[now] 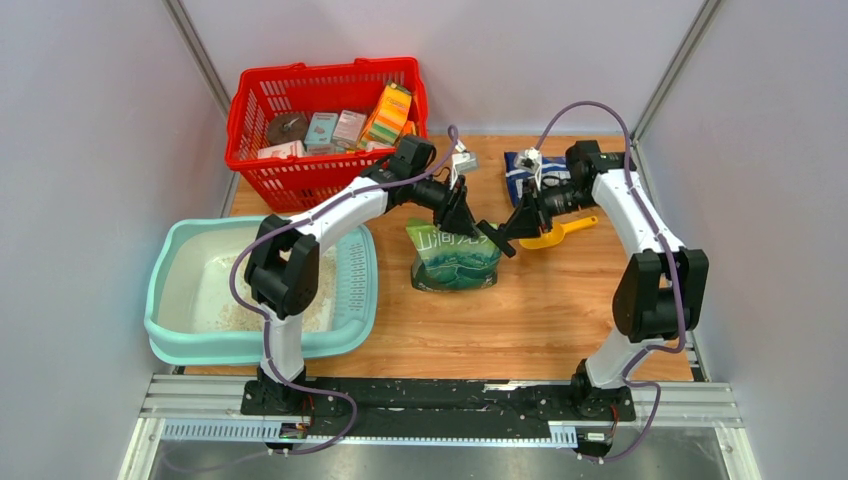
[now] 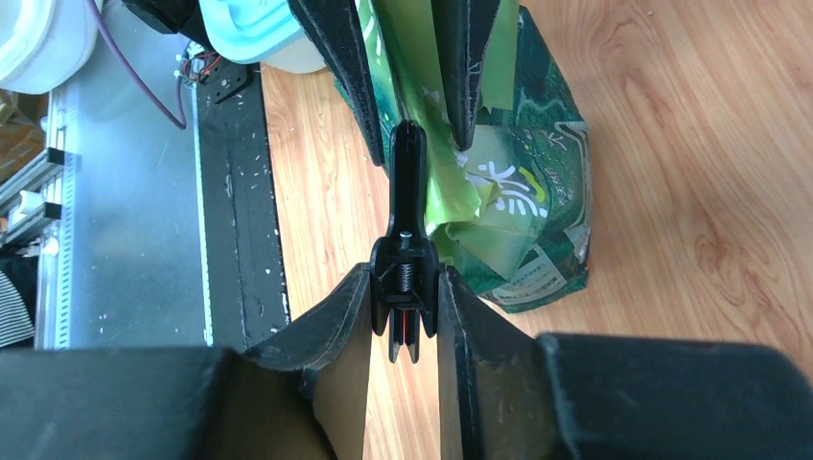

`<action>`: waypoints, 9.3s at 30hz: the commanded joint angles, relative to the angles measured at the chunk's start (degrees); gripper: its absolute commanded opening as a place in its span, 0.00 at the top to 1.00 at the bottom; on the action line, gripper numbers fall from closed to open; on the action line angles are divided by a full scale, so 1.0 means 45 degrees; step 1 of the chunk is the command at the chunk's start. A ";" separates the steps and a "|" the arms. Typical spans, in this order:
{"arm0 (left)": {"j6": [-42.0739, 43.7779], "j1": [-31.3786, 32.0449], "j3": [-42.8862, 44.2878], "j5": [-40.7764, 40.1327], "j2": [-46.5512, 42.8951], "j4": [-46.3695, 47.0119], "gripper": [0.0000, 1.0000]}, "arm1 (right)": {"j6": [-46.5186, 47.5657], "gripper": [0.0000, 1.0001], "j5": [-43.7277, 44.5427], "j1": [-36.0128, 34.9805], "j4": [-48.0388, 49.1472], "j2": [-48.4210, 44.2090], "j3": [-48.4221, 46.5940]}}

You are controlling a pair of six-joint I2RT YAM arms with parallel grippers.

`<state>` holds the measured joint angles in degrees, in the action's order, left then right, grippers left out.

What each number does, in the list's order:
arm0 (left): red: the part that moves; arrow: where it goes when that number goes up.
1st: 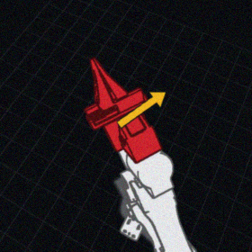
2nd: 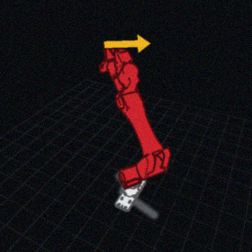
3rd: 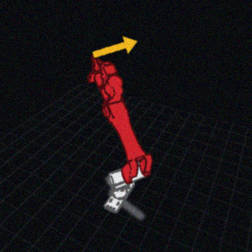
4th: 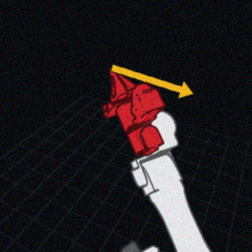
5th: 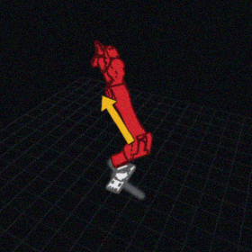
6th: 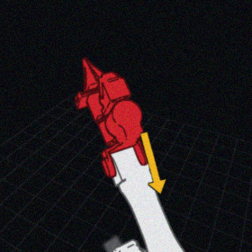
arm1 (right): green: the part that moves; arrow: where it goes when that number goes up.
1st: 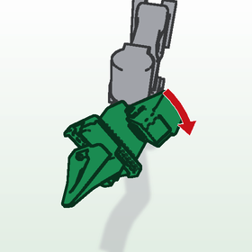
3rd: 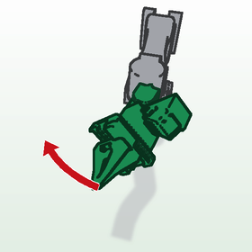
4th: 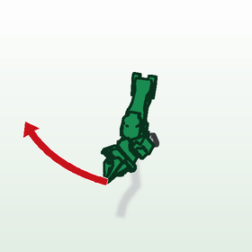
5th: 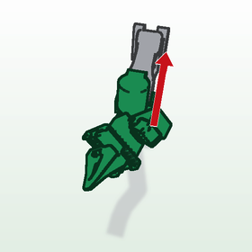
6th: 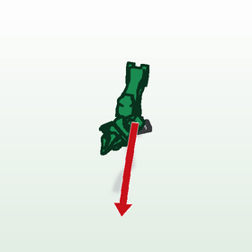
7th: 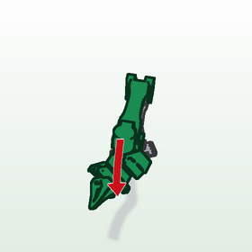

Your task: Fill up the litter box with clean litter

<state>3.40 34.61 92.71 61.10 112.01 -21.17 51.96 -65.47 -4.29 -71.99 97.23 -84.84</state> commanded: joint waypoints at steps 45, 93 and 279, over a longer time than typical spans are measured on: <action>0.0085 0.0297 0.0961 0.1227 0.0813 0.0641 1.00 | -0.1951 0.40 0.1991 -0.0143 0.1653 -0.0549 -0.1365; -0.0247 0.0258 0.0629 0.1012 0.0578 0.0700 1.00 | -0.2329 0.56 0.1073 -0.0354 0.3067 -0.1236 0.1060; 0.3697 -0.1148 -0.1930 0.0055 -0.2742 -0.2288 1.00 | 0.1304 1.00 0.6932 -0.5628 -0.1874 0.0229 -0.2749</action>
<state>20.49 29.28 82.39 58.02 100.60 -35.05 59.75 -30.61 -28.01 -73.89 95.57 -98.39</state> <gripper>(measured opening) 0.018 0.143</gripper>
